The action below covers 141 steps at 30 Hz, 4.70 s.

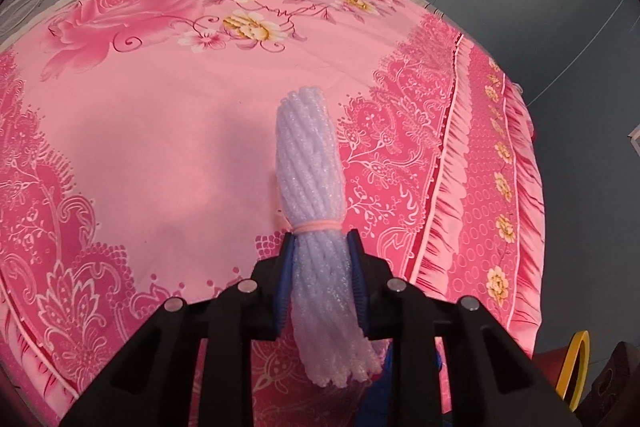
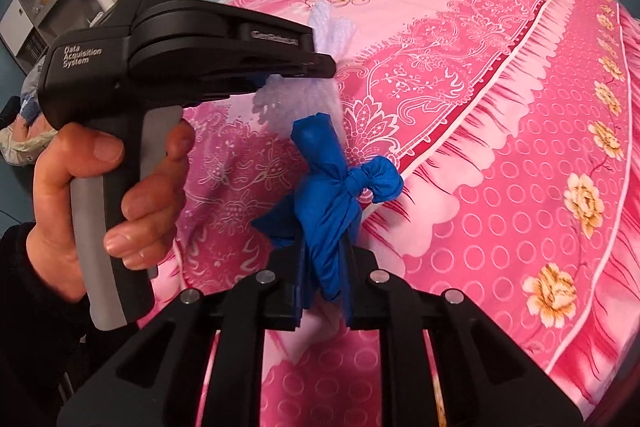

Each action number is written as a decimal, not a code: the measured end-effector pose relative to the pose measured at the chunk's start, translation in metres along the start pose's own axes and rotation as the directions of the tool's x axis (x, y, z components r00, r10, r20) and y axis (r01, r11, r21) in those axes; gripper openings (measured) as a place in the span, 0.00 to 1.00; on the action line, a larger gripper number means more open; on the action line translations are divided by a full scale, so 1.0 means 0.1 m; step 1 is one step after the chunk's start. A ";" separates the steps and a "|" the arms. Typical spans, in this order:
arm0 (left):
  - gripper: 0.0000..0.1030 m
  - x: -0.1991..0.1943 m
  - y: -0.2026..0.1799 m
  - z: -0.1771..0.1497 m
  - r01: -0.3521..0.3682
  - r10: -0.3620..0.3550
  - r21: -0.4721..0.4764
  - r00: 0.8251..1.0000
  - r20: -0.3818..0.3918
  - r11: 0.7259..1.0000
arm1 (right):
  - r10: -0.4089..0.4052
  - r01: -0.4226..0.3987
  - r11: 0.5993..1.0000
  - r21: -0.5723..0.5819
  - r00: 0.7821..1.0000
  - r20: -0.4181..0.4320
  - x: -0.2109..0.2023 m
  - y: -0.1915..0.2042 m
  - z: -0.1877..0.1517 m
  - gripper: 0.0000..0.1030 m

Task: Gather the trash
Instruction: 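Lift and carry the mesh net and blue glove over the bin, then open both tools to drop the mesh net and glove into the bin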

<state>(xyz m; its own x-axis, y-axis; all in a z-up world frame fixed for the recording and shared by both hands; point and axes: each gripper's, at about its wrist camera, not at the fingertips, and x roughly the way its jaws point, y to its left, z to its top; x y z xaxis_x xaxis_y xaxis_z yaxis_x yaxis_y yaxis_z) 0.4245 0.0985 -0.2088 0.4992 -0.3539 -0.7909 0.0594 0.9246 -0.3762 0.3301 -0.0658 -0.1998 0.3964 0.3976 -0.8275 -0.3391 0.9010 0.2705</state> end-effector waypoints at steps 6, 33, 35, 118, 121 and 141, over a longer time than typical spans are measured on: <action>0.24 -0.42 -0.08 -0.13 0.005 -0.006 0.011 0.998 0.056 1.000 | 0.016 -0.016 1.000 0.000 1.000 0.014 -0.32 0.05 -0.12 0.13; 0.24 -1.85 -0.92 -1.20 0.103 -0.133 0.151 0.971 0.200 0.983 | 0.043 -0.059 0.996 0.074 0.979 0.200 -2.26 -0.07 -1.02 0.13; 0.24 -1.93 -1.04 -1.26 0.114 -0.149 0.171 0.967 0.207 0.979 | 0.033 -0.054 0.994 0.090 0.973 0.229 -2.41 -0.13 -1.07 0.13; 0.27 -1.37 -3.87 -2.46 0.267 -0.302 0.569 0.953 -0.035 0.778 | -0.437 0.119 0.838 0.533 0.732 0.523 -4.48 -1.90 -2.16 0.16; 0.35 -1.33 -3.81 -2.42 0.294 -0.312 0.535 0.948 -0.059 0.792 | -0.434 0.110 0.837 0.536 0.730 0.528 -4.48 -1.89 -2.16 0.18; 0.59 -1.78 -3.05 -2.09 0.216 -0.292 0.421 0.948 0.126 0.881 | -0.434 0.116 0.852 0.510 0.701 0.566 -4.54 -1.74 -2.17 0.32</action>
<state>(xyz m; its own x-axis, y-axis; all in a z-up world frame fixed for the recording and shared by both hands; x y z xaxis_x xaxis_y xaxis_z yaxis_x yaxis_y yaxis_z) 0.1370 -0.1501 -0.0534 0.5650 -0.5880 -0.5788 0.5243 0.7975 -0.2984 0.0245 -0.4408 0.0218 0.9076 -0.0140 -0.4195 0.1920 0.9026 0.3853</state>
